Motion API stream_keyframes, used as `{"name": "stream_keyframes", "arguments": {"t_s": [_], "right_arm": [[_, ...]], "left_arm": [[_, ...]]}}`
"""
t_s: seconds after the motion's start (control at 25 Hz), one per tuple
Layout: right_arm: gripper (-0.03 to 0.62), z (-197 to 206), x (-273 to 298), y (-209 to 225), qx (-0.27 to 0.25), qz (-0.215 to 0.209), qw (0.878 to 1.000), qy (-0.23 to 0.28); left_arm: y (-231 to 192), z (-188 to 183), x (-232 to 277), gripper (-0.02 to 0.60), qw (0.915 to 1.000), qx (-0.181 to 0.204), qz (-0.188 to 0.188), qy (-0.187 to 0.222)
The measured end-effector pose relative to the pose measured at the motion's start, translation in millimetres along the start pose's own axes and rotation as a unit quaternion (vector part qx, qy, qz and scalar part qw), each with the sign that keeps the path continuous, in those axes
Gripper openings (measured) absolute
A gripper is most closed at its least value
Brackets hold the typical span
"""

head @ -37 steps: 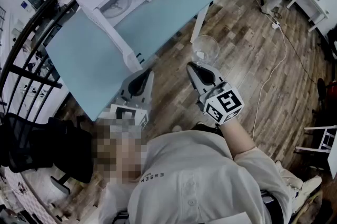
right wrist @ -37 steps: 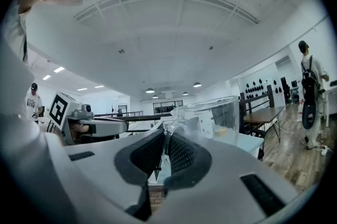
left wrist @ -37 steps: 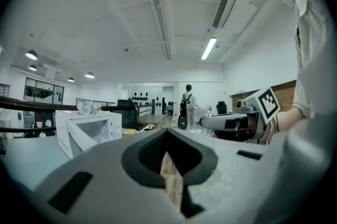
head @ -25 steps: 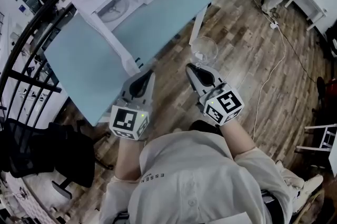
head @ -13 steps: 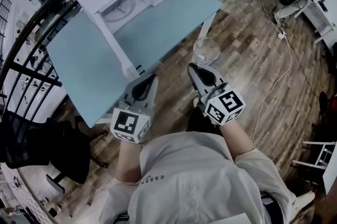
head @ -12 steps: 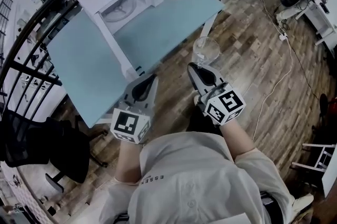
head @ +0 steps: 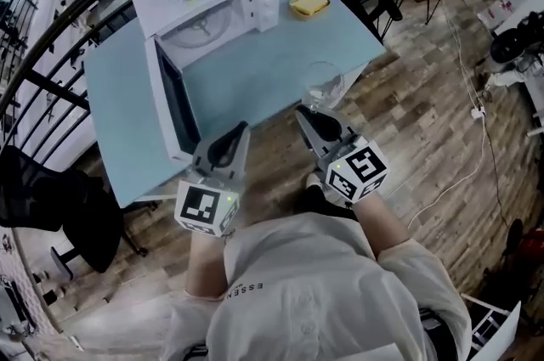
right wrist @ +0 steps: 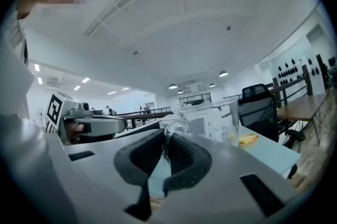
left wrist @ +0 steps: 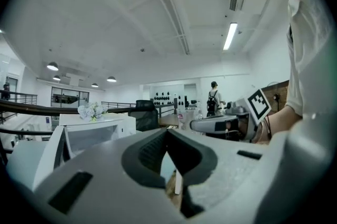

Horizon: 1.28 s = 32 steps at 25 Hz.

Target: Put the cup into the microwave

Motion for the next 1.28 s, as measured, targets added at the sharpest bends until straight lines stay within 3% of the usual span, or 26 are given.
{"name": "stream_keyframes", "arguments": {"t_s": [0.28, 0.48, 0.84, 1.28], "right_arm": [[0.025, -13, 21, 95, -0.013, -0.088, 0.996, -0.032], [0.025, -14, 48, 126, -0.030, -0.140, 0.989, -0.045], [0.025, -1, 123, 125, -0.023, -0.235, 0.970, -0.067], [0.026, 30, 254, 113, -0.048, -0.312, 0.943, -0.102]], "left_arm": [[1, -7, 83, 0.000, 0.9953, -0.040, -0.087, -0.010], [-9, 1, 111, 0.000, 0.9899, -0.055, -0.128, -0.025], [-52, 22, 121, 0.000, 0.9784, -0.077, -0.185, -0.050], [-150, 51, 142, 0.000, 0.9694, -0.111, -0.213, -0.050]]}}
Point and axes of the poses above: the fingertips, and each gripper's own axes: x forward along the fingers, y to its right, z out of its underside, the point moved 4 cm from there along -x, backward along the fingers, and after that the axes turned 4 degrees about -y, right-handed, at the moved point
